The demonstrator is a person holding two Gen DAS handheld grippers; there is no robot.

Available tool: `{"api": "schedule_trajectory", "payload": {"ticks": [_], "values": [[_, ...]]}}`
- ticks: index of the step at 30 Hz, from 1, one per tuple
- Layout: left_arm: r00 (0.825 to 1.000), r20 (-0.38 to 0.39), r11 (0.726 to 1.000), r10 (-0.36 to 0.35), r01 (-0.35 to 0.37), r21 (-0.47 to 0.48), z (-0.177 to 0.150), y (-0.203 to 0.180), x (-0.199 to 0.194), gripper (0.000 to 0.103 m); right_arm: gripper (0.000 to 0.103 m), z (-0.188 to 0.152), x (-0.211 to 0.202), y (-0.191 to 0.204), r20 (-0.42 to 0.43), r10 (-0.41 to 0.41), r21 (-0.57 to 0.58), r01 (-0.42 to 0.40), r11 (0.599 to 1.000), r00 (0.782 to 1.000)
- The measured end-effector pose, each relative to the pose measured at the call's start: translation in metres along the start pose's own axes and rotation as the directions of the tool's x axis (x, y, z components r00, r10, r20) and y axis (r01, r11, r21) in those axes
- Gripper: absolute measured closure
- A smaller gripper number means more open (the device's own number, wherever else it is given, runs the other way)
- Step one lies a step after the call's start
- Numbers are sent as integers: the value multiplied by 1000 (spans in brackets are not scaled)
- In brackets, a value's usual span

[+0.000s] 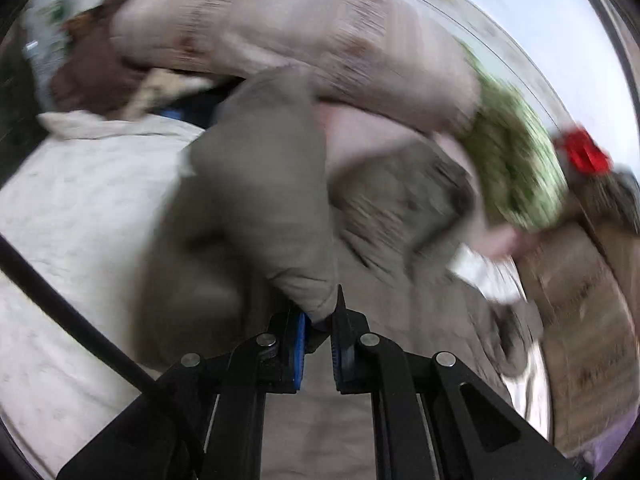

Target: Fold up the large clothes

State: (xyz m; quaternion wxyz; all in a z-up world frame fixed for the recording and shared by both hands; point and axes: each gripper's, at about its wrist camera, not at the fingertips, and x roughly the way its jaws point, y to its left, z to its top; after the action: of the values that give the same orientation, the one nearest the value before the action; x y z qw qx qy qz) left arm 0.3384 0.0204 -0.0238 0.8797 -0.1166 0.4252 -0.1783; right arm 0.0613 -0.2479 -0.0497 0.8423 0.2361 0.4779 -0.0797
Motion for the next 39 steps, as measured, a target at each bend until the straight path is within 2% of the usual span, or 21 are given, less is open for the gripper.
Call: {"api": "schedule_trajectory", "payload": {"ticks": [3, 5, 7, 10, 12, 14, 15, 16, 18, 21, 22, 25, 30, 33, 34, 36, 37, 38, 39], "values": [[995, -85, 998, -48, 51, 41, -38, -49, 31, 93, 31, 1, -8, -18, 7, -1, 42, 0, 999, 1000], [991, -131, 997, -13, 23, 80, -64, -74, 52, 92, 30, -1, -18, -26, 27, -28, 42, 27, 999, 999], [981, -185, 990, 58, -33, 135, -96, -96, 73, 88, 30, -3, -26, -31, 35, -34, 36, 32, 999, 999], [972, -206, 976, 113, -69, 208, -129, -117, 74, 88, 27, -8, -36, -39, 34, -25, 32, 24, 999, 999], [975, -199, 970, 94, -44, 238, -141, -124, 55, 85, 22, -10, -39, -42, 26, -21, 27, 21, 999, 999], [984, -176, 966, 41, 6, 259, -153, -132, 19, 72, 21, -10, -40, -45, 26, -21, 28, 20, 999, 999], [987, -160, 964, 26, 18, 264, -154, -132, 4, 56, 21, -10, -40, -46, 25, -18, 28, 17, 999, 1000], [994, -111, 960, 15, 17, 279, -160, -132, -21, 39, 21, -9, -42, -47, 22, -9, 28, 9, 1000, 1000], [999, -13, 955, 34, -29, 294, -165, -127, -55, 32, 21, -4, -40, -44, 17, 11, 23, -12, 1000, 1000], [991, 96, 947, 97, -121, 299, -166, -116, -83, 32, 18, 5, -30, -32, 2, 45, 0, -45, 999, 999], [981, 137, 940, 134, -170, 295, -167, -108, -89, 31, 18, 7, -25, -29, -2, 51, -9, -51, 999, 999], [960, 177, 929, 217, -258, 263, -161, -85, -87, 31, 17, 20, 2, -16, -23, 36, -36, -37, 999, 999], [946, 198, 943, 258, -291, 160, -152, -44, -74, 31, 17, 48, 63, -10, -68, -35, -1, 35, 999, 997], [925, 241, 938, 294, -328, 112, -152, -17, -76, 31, 19, 62, 96, -3, -121, -62, 19, 65, 998, 991], [909, 264, 928, 322, -358, 105, -153, -11, -75, 31, 21, 65, 103, 0, -123, -61, 21, 64, 998, 991], [879, 281, 900, 384, -425, 100, -155, -2, -68, 31, 57, 75, 114, 17, -142, -79, -28, 76, 997, 987], [872, 272, 891, 406, -444, 93, -155, 4, -64, 31, 67, 79, 115, 24, -142, -111, -58, 103, 993, 984], [872, 258, 889, 416, -449, 83, -154, 9, -61, 31, 87, 86, 116, 33, -137, -136, -113, 121, 986, 981], [875, 238, 891, 421, -448, 70, -151, 14, -59, 31, 92, 95, 114, 40, -131, -137, -150, 117, 982, 982]]}}
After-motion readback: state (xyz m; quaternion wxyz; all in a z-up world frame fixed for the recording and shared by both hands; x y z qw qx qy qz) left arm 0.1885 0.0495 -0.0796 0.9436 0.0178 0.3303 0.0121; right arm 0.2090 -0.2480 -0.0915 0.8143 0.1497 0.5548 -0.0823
